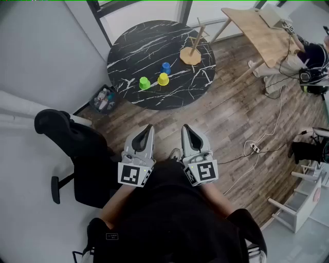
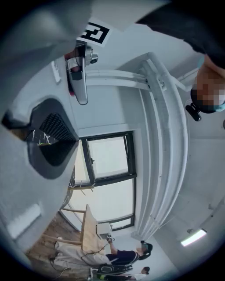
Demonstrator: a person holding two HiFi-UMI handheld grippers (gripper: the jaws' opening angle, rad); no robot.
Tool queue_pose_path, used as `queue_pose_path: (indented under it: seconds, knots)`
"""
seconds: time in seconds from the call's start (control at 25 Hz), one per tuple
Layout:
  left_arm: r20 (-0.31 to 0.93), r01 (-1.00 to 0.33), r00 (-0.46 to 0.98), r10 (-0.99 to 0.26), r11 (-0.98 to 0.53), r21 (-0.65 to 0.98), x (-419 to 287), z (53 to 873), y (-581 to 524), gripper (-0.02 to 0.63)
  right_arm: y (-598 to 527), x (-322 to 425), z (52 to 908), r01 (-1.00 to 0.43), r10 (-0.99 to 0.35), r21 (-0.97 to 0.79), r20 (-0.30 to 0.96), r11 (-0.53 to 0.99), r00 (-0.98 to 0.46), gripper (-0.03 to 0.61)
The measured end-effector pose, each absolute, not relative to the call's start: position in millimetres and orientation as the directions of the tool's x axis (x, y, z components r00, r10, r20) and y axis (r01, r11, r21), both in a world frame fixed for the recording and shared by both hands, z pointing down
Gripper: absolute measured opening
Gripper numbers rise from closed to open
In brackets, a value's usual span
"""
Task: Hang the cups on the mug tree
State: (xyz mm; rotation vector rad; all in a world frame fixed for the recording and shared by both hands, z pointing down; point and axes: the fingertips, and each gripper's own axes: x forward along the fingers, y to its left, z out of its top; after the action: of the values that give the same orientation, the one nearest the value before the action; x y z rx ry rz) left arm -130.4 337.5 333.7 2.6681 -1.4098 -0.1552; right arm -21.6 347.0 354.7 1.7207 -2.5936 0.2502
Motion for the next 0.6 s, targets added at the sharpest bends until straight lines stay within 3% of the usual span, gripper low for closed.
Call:
queue_pose_path:
  seconds: [0.6]
  knots:
    - [-0.037,-0.811,0.565,-0.824,-0.562,0.163,-116,338,341,-0.003,352,-11,349,-0.91,-0.915,-0.144,0.058,0.389,-0.4,-0.002]
